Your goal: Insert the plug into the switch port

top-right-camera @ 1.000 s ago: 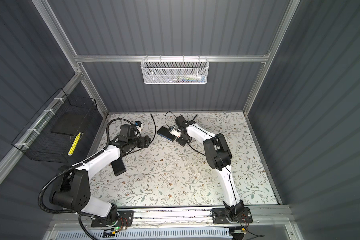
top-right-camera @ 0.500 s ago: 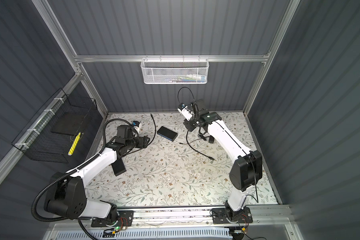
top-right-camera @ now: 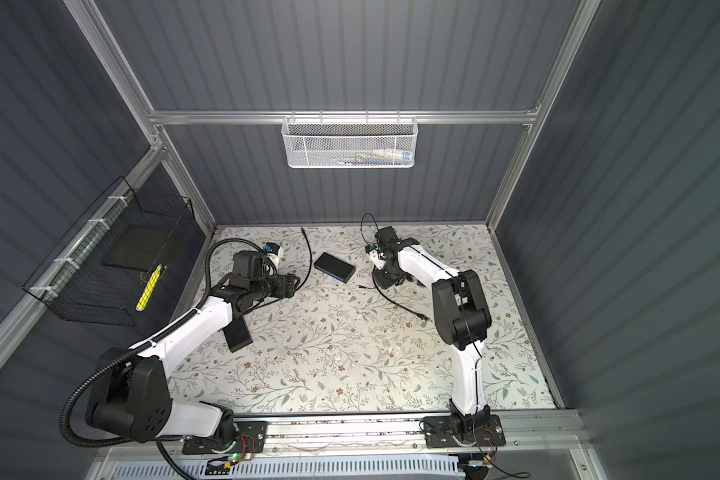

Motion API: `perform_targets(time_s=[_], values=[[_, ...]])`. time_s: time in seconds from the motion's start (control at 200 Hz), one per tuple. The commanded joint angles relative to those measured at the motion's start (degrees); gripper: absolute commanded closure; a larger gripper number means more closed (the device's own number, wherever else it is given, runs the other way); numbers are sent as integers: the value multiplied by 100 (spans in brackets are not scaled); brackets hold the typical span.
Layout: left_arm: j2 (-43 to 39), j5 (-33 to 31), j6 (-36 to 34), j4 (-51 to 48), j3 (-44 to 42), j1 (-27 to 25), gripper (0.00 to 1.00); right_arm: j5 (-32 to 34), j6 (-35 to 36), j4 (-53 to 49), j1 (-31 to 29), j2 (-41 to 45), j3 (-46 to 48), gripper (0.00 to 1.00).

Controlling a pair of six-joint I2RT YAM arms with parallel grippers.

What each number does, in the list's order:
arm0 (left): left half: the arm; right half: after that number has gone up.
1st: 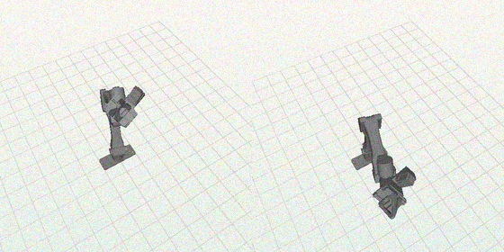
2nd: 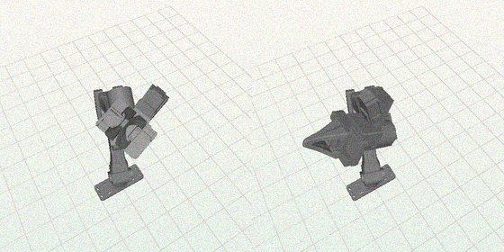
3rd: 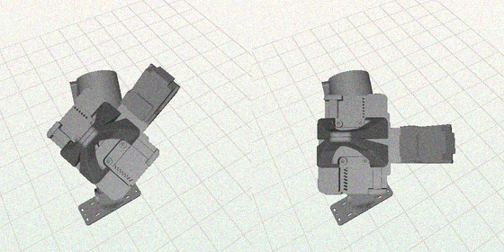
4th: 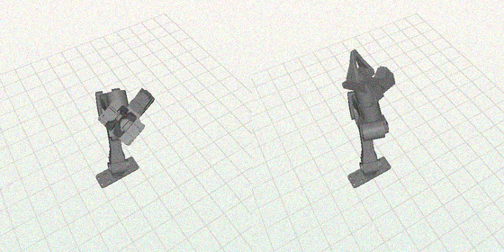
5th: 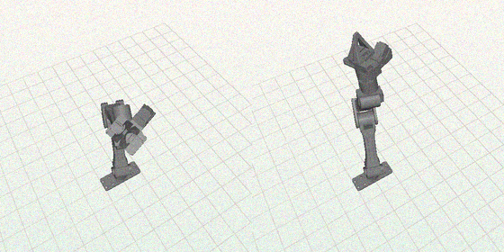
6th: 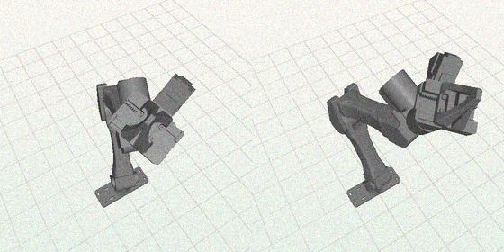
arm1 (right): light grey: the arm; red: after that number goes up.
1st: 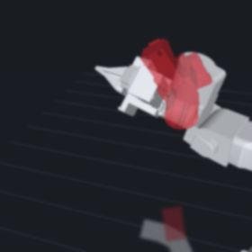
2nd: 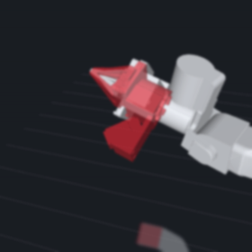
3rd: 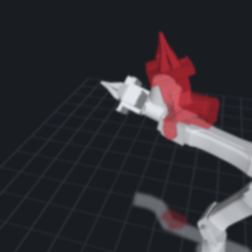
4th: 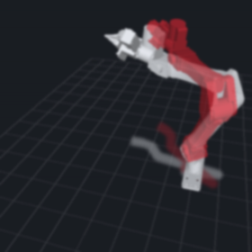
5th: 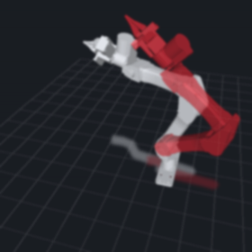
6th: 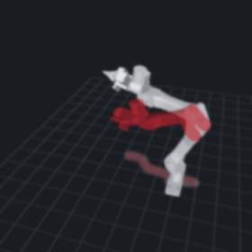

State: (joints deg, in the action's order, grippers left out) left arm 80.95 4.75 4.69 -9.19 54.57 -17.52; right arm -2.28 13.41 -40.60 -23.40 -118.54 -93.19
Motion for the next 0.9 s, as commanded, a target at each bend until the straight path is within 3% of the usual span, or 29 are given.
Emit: perform_targets(time_s=[0.0,0.27,0.69,0.896], values=[[68,146,-30,-65,1,29,19,-239,-221,-64,-67,77,193,64],[103,124,-71,-70,12,29,20,-312,-397,-114,-171,-306,156,67],[68,33,-128,-74,-52,29,21,-336,-487,-176,-306,-483,129,97],[59,52,-114,-41,-78,26,21,-721,-726,-53,-485,-40,277,100]])
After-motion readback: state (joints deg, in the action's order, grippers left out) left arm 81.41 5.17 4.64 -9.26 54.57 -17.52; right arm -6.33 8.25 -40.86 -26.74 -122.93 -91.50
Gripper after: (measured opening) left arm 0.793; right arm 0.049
